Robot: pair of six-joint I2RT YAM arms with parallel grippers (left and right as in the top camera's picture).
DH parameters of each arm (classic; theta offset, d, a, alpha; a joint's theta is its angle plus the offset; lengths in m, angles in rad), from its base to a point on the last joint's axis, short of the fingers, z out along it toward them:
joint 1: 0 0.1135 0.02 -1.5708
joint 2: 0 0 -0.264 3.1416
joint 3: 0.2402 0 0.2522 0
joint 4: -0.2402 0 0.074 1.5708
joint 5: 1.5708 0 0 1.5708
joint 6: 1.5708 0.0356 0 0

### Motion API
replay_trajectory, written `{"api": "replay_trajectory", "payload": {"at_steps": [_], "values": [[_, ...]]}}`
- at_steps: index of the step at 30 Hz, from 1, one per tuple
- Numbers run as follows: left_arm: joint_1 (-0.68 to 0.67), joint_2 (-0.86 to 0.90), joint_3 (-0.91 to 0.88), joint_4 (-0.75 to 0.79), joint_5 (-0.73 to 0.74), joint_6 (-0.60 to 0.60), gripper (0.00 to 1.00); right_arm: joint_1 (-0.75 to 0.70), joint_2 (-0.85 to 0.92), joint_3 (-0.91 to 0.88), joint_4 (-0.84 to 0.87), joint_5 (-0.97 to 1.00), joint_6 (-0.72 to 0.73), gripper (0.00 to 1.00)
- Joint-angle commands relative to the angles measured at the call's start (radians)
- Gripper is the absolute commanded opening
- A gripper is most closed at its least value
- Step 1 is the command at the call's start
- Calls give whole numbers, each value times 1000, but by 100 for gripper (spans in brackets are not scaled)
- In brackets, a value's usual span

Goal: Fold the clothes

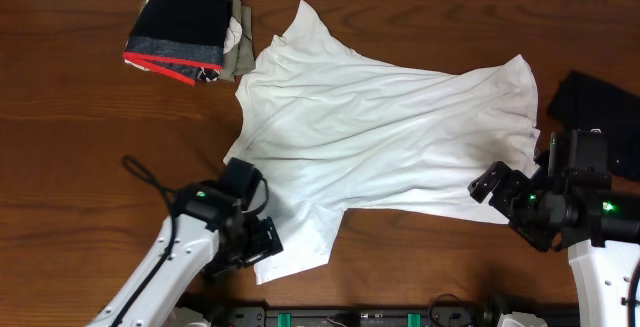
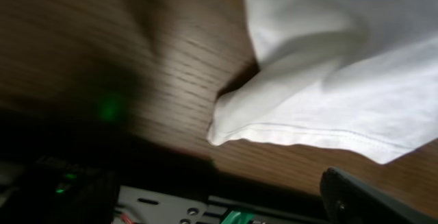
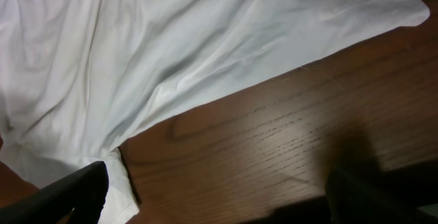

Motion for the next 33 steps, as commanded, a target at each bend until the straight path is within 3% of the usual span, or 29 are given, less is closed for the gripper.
{"api": "replay_trajectory", "payload": {"at_steps": [1, 7, 33], "values": [[-87, 7, 3, 38, -21, -70, 94, 10, -5, -3, 3, -7, -21, 99], [-198, 8, -2, 100, -21, -158, 94, 10, -5, -3, -1, -8, -44, 99], [-197, 37, -180, 302, -13, -183, 94, 10, -5, -3, -17, -8, -92, 99]]}}
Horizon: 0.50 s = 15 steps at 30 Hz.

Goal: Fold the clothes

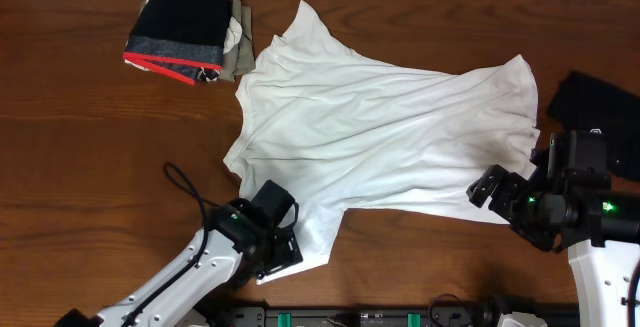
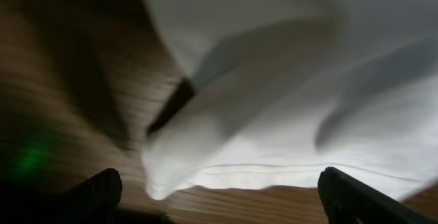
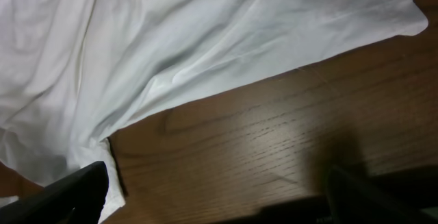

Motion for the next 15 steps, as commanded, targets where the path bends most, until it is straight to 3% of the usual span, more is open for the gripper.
{"api": "replay_trajectory", "payload": {"at_steps": [1, 15], "values": [[-1, 10, -16, 16, -10, -7, 94, 10, -5, -3, -2, -8, -15, 99], [-1, 99, -53, 103, -9, -8, 91, 10, -5, -3, -9, -6, -14, 99]]}}
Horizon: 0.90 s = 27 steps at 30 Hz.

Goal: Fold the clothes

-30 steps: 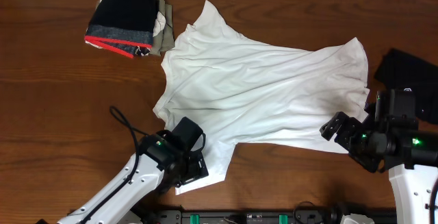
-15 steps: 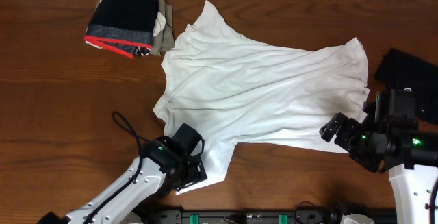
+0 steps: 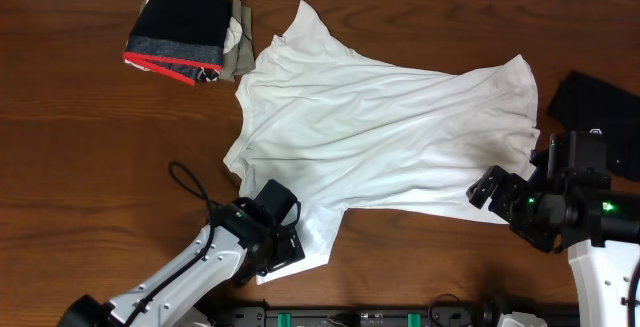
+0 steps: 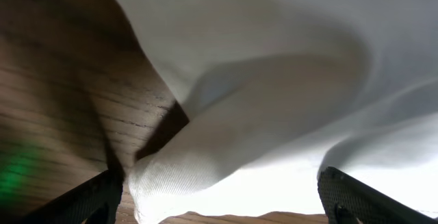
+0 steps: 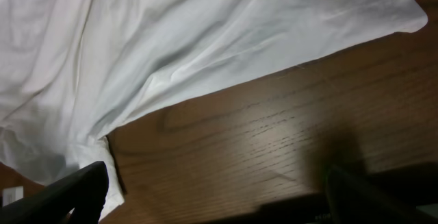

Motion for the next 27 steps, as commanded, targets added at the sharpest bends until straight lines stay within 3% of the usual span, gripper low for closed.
{"api": "replay_trajectory", "payload": {"at_steps": [1, 8, 13, 15, 19, 27], "values": [[-1, 48, -37, 21, -8, 2, 88, 10, -5, -3, 0, -5, -11, 99], [-1, 50, -36, 20, -7, -2, 56, 8, -5, -3, -1, 144, 207, 99], [-1, 50, -36, 19, 3, -2, 28, 5, -4, -3, -2, 164, 277, 99], [-1, 50, -36, 16, 3, -2, 21, 6, -3, -3, -18, 200, 321, 99], [-1, 50, -36, 17, 2, -2, 14, 5, -3, -7, -67, 298, 475, 99], [-1, 50, -36, 16, 3, -2, 11, -10, 12, -86, 13, 406, 595, 99]]}}
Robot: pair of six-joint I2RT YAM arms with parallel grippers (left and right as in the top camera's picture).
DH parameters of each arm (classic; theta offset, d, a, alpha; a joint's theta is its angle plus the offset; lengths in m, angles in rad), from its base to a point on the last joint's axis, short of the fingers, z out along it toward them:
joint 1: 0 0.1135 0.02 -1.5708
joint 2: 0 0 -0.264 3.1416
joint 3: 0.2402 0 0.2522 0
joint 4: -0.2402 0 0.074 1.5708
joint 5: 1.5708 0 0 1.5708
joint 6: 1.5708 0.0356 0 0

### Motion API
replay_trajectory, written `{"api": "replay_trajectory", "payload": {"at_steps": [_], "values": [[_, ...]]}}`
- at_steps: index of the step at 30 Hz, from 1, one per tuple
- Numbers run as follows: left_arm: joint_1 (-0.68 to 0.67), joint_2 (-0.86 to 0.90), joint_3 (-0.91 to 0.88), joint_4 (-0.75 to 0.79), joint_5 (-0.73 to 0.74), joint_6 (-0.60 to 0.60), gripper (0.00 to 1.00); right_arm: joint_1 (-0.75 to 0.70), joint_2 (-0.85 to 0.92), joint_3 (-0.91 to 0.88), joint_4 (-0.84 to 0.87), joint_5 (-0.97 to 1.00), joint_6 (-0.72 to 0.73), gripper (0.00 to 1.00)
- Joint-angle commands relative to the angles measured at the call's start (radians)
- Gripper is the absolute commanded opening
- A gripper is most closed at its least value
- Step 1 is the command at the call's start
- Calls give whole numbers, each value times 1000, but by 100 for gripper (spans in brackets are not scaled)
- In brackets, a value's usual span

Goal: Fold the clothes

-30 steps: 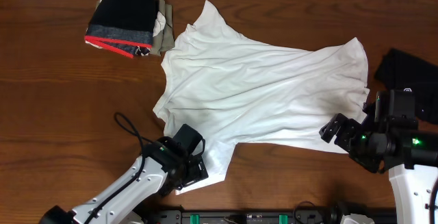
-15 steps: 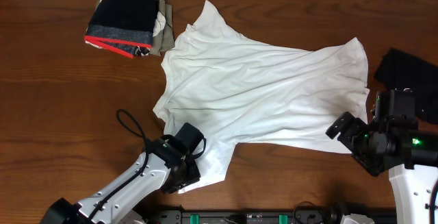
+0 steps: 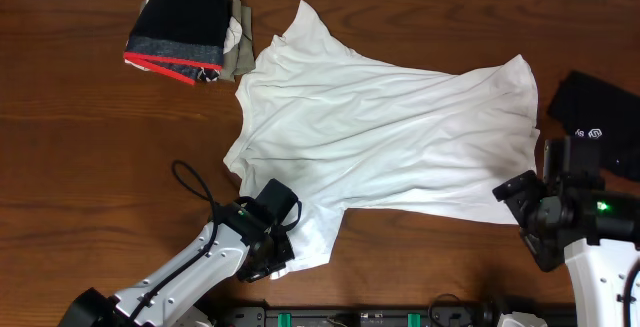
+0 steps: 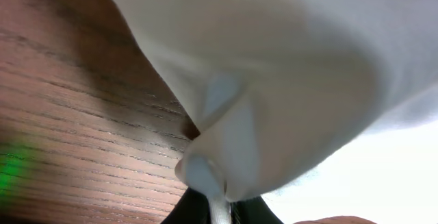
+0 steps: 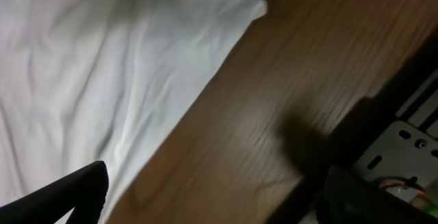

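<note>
A white T-shirt [image 3: 380, 137] lies spread and wrinkled across the middle of the table. My left gripper [image 3: 268, 259] is at its near-left sleeve, shut on a pinch of the white cloth [image 4: 217, 183] that bunches up from between the dark jaws. My right gripper [image 3: 532, 229] stands open over bare wood just off the shirt's near-right corner [image 5: 250, 8], with nothing between its fingers [image 5: 75, 186].
A pile of folded clothes, black with a red edge [image 3: 180, 27], sits at the back left. A black garment [image 3: 605, 122] lies at the right edge. The table's front edge and a black rail [image 3: 360, 315] run close below both grippers.
My left gripper has shut on the sleeve edge that lay between its open fingers. My right gripper has moved right and back from the shirt's hem, still open.
My left gripper was open on the wood left of the near sleeve. It then stood over the sleeve edge with its fingers on either side, and is now shut on it. My right gripper stayed open by the near-right hem, then shifted right.
</note>
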Motion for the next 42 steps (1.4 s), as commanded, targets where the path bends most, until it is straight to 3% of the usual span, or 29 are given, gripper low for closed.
{"api": "replay_trajectory", "payload": {"at_steps": [1, 15, 18, 24, 27, 33, 38, 42], "values": [[-1, 28, -38, 11, -9, 2, 11, -19, 24, -48, 48, 85, 85, 99], [-1, 28, -38, 12, 3, 2, 11, -283, 369, -65, 220, 43, 85, 99], [-1, 28, -38, 12, 3, 2, 11, -305, 431, -65, 262, 33, 73, 93], [-1, 28, -38, 12, 3, 1, 11, -306, 524, -65, 307, 14, 71, 94], [-1, 28, -38, 12, 6, 1, 11, -306, 558, -70, 332, 4, 71, 75], [-1, 28, -38, 11, 7, 1, 11, -306, 607, -89, 373, -8, 71, 72], [-1, 28, -38, 12, 9, 1, 11, -306, 615, -113, 393, 0, 71, 52], [-1, 27, -38, 11, 15, 0, 9, -307, 615, -140, 419, 14, 71, 23]]}}
